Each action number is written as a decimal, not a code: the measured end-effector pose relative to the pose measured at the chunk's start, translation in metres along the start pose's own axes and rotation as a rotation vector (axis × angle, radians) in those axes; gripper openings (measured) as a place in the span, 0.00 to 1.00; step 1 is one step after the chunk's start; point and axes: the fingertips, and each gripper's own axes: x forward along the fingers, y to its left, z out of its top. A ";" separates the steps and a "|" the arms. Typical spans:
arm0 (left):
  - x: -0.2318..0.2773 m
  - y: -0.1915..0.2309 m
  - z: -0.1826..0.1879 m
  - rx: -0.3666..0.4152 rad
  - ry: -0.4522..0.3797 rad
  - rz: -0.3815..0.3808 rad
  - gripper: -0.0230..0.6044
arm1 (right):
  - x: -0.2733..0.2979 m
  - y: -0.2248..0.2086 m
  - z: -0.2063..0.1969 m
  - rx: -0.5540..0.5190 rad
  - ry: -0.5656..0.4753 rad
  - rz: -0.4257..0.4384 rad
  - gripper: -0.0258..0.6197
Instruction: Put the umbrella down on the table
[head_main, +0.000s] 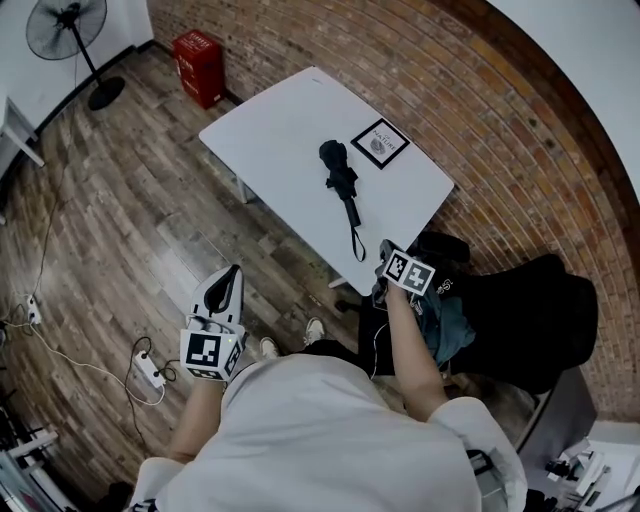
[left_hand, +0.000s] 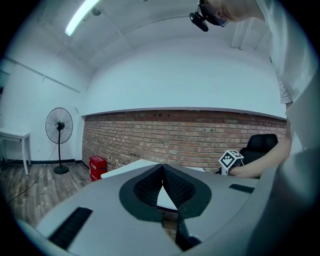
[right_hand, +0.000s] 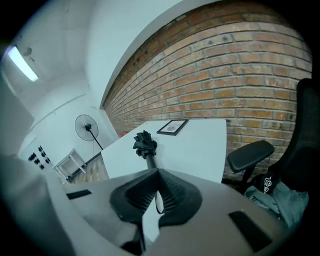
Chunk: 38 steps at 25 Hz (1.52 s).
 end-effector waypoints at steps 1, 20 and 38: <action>-0.002 0.001 0.001 0.005 -0.003 -0.003 0.07 | -0.004 0.000 0.004 0.004 -0.018 -0.001 0.07; -0.035 0.041 0.039 0.044 -0.108 0.072 0.07 | -0.074 0.088 0.121 -0.121 -0.348 0.165 0.07; -0.017 0.049 0.107 0.049 -0.233 0.143 0.07 | -0.235 0.156 0.250 -0.400 -0.732 0.357 0.07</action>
